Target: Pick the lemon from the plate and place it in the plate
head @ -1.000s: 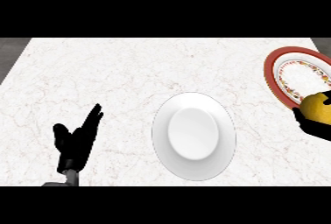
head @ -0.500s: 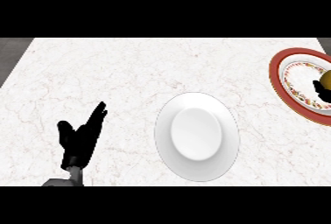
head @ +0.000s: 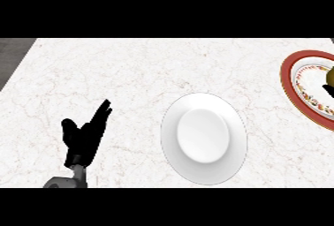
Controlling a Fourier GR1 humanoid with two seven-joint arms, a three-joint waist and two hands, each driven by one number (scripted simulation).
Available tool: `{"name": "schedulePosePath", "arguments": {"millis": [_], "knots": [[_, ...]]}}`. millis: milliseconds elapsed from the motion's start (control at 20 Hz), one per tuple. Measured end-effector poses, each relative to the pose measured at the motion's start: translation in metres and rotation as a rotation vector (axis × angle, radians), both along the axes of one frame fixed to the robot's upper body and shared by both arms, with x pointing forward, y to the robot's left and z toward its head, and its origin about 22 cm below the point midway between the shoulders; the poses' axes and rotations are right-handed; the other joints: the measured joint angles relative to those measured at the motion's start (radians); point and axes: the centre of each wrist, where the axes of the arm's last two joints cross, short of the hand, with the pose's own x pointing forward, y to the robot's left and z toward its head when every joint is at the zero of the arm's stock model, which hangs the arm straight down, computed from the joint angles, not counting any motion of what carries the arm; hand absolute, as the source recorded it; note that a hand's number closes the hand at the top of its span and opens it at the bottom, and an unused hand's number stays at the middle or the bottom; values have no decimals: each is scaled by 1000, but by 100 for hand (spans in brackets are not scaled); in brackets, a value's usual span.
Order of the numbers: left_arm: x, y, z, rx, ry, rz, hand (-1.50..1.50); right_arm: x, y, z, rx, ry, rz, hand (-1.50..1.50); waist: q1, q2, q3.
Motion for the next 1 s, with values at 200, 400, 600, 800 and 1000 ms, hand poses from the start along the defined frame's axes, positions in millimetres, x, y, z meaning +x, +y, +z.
{"name": "schedulePosePath", "arguments": {"millis": [200,400,600,800,1000], "knots": [[1,-3,-2,0,-11,-10,0,2,1,-10,16,114,57,-150,7,3,2],[1,-2,-2,0,-13,-18,0,6,4,-13,78,97,131,-150,9,5,5],[1,2,-2,-1,-4,-12,0,9,5,-11,180,-18,181,-150,0,3,6],[0,2,-2,-5,3,0,0,6,-5,-6,287,-130,182,-150,-7,1,6],[-2,5,-3,-6,0,7,0,-10,-26,-2,374,-170,176,-150,-15,-1,5]]}}
